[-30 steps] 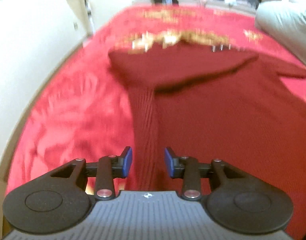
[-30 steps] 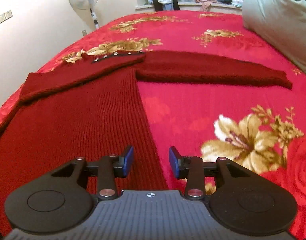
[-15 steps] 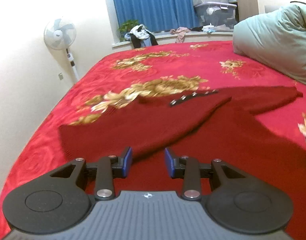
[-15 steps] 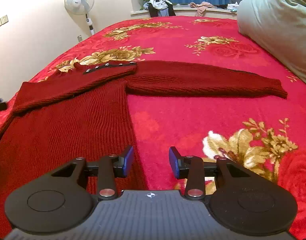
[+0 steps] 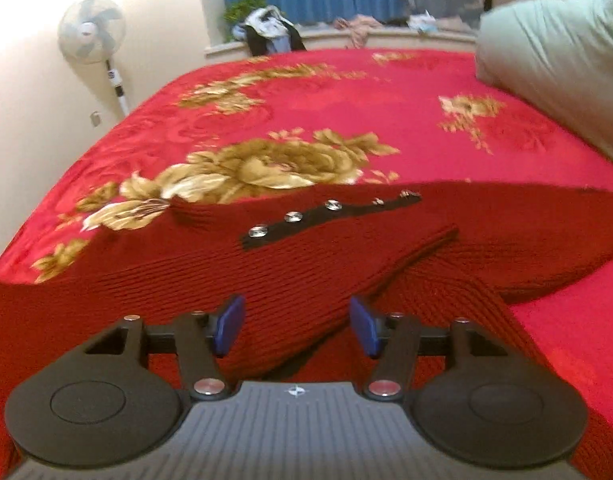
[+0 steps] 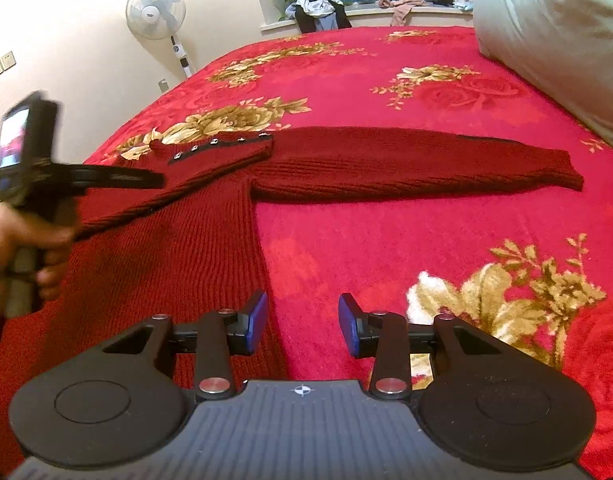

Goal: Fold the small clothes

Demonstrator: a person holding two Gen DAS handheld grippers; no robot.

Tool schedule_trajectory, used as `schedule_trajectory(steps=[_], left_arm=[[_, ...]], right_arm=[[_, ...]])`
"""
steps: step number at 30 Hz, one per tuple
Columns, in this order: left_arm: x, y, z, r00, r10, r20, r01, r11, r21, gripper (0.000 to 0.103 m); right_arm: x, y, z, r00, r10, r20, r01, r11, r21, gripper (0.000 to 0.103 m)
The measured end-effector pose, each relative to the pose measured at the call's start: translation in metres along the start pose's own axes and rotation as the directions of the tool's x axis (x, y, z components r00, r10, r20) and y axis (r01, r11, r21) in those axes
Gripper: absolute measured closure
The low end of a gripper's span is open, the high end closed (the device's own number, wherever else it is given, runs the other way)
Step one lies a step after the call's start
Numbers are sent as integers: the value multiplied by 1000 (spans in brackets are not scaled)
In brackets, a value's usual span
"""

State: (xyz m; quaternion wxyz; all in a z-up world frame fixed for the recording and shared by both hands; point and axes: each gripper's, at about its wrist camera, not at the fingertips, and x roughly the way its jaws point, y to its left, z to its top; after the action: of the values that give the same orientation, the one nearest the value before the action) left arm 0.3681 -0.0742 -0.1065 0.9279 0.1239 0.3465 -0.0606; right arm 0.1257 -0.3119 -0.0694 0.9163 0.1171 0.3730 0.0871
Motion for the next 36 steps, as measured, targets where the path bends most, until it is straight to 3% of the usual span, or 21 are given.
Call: schedule_trajectory(steps=[2, 4, 6, 7, 10, 14, 16, 18, 20, 22, 23, 25, 26, 27, 28, 30, 31, 32, 33, 34, 36], left_arm=[[18, -7, 2, 999, -5, -32, 6, 1000, 11, 39], [32, -10, 2, 998, -17, -62, 19, 999, 42, 57], [31, -9, 2, 998, -44, -43, 49, 992, 119, 87], [27, -6, 3, 999, -46, -28, 49, 988, 147, 94], [-2, 27, 6, 999, 5, 51, -13, 988, 154, 96], [-52, 125, -11, 985, 129, 119, -128, 992, -10, 96], [-82, 188, -36, 964, 233, 129, -218, 969, -117, 96], [-114, 247, -64, 937, 329, 115, -295, 925, -241, 96], [-149, 312, -106, 902, 426, 69, -362, 835, -414, 97], [-176, 362, -150, 865, 502, 10, -412, 722, -556, 97], [-187, 386, -175, 850, 526, -40, -431, 648, -629, 97], [-203, 427, -214, 839, 521, -154, -439, 483, -758, 97], [-212, 446, -233, 849, 500, -170, -395, 387, -833, 97], [-217, 460, -251, 872, 466, -151, -325, 319, -890, 96], [-216, 470, -264, 897, 422, -132, -267, 279, -922, 95], [-210, 482, -287, 925, 352, -142, -219, 188, -957, 89], [-208, 488, -297, 938, 318, -140, -196, 152, -969, 84], [-204, 493, -308, 955, 271, -123, -159, 115, -981, 72], [-200, 497, -315, 965, 241, -100, -124, 88, -988, 68], [-197, 504, -322, 972, 222, -82, -97, 60, -993, 68], [-194, 514, -331, 974, 214, -70, -79, 31, -996, 68]], right_arm=[[2, -1, 0, 1000, -3, -4, 3, 1000, 1, 62], [5, -2, -1, 1000, -7, -14, 7, 1000, 2, 62], [9, -2, -3, 1000, -10, -28, 10, 1000, 0, 62], [11, -1, -3, 999, -12, -34, 12, 1000, -2, 62], [15, 1, -5, 999, -19, -45, 19, 1000, -11, 62], [17, 4, -8, 998, -24, -52, 22, 999, -28, 62], [18, 6, -9, 998, -29, -56, 27, 999, -39, 62], [19, 10, -11, 998, -32, -59, 29, 998, -48, 62], [19, 14, -13, 997, -34, -63, 31, 998, -60, 62], [21, 18, -15, 997, -37, -68, 32, 996, -79, 62], [22, 21, -17, 997, -40, -71, 33, 996, -88, 62], [25, 25, -20, 996, -49, -81, 40, 993, -109, 62], [27, 27, -21, 995, -53, -86, 43, 992, -120, 62], [29, 28, -22, 994, -59, -90, 47, 990, -130, 62], [30, 29, -24, 994, -65, -93, 52, 989, -140, 62], [32, 30, -25, 993, -76, -93, 62, 987, -148, 60], [33, 31, -26, 993, -79, -92, 65, 987, -148, 59], [33, 31, -26, 993, -82, -90, 68, 987, -148, 58], [33, 31, -27, 992, -85, -89, 71, 986, -149, 57], [33, 31, -27, 993, -86, -87, 72, 986, -151, 57], [33, 31, -28, 993, -88, -82, 75, 985, -156, 57]])
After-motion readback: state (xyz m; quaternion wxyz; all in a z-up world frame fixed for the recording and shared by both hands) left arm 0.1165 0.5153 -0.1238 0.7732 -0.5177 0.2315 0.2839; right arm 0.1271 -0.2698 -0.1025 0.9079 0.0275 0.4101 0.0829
